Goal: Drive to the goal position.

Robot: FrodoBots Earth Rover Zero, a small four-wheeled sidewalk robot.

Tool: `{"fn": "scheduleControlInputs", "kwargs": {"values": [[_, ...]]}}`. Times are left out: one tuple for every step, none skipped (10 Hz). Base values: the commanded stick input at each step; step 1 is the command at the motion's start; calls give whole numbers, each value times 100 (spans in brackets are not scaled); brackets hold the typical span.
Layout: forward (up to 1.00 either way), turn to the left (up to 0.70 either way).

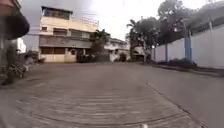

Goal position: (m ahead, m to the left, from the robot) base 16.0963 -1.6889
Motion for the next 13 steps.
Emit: {"fn": "scheduleControlInputs", "kwargs": {"values": [[100, 1], [100, 1], [100, 1], [100, 1], [100, 1], [100, 1], [100, 1], [100, 1], [100, 1], [100, 1], [100, 1], [100, -32], [100, -39]]}}
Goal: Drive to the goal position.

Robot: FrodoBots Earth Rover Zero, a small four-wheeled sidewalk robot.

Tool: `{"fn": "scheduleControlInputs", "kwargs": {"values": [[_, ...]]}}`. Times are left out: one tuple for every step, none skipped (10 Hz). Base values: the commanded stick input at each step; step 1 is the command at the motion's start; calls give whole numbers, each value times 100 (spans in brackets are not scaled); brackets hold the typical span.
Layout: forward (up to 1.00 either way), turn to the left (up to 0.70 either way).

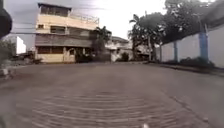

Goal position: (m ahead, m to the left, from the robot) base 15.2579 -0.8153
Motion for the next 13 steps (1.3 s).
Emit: {"fn": "scheduleControlInputs", "kwargs": {"values": [[100, -39], [100, -35], [100, -26], [100, 1], [100, 1], [100, 1], [100, 1], [100, 1], [100, 1], [100, 1], [100, 1], [100, 1], [100, 1]]}}
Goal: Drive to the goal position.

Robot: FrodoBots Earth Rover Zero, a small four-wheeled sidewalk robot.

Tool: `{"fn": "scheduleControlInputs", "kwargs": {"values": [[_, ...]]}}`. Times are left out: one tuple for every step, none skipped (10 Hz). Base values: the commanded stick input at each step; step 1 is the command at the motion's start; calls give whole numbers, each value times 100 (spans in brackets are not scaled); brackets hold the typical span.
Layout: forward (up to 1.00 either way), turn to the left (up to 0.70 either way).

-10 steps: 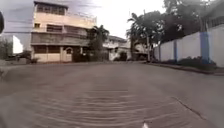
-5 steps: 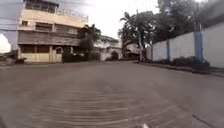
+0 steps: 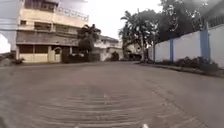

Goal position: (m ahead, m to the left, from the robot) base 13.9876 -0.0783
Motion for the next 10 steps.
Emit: {"fn": "scheduleControlInputs", "kwargs": {"values": [[100, 1], [100, 1], [100, 1], [100, 1], [100, 1], [100, 1], [100, 1], [100, 1], [100, 1], [100, 1]]}}
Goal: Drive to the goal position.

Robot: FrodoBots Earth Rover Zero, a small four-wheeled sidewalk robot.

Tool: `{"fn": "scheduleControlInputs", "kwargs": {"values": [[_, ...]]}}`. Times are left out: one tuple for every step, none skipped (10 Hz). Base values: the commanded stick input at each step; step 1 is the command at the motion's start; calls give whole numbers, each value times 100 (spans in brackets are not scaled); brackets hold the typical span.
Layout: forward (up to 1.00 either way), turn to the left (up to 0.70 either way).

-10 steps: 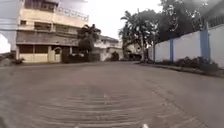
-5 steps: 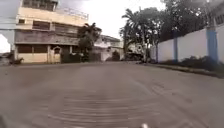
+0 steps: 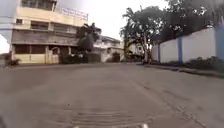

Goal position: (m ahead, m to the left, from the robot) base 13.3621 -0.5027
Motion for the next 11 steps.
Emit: {"fn": "scheduleControlInputs", "kwargs": {"values": [[100, 1], [100, 1], [100, 1], [100, 1], [100, 1], [100, 1], [100, 1], [100, 1], [100, 1], [100, 1], [100, 1]]}}
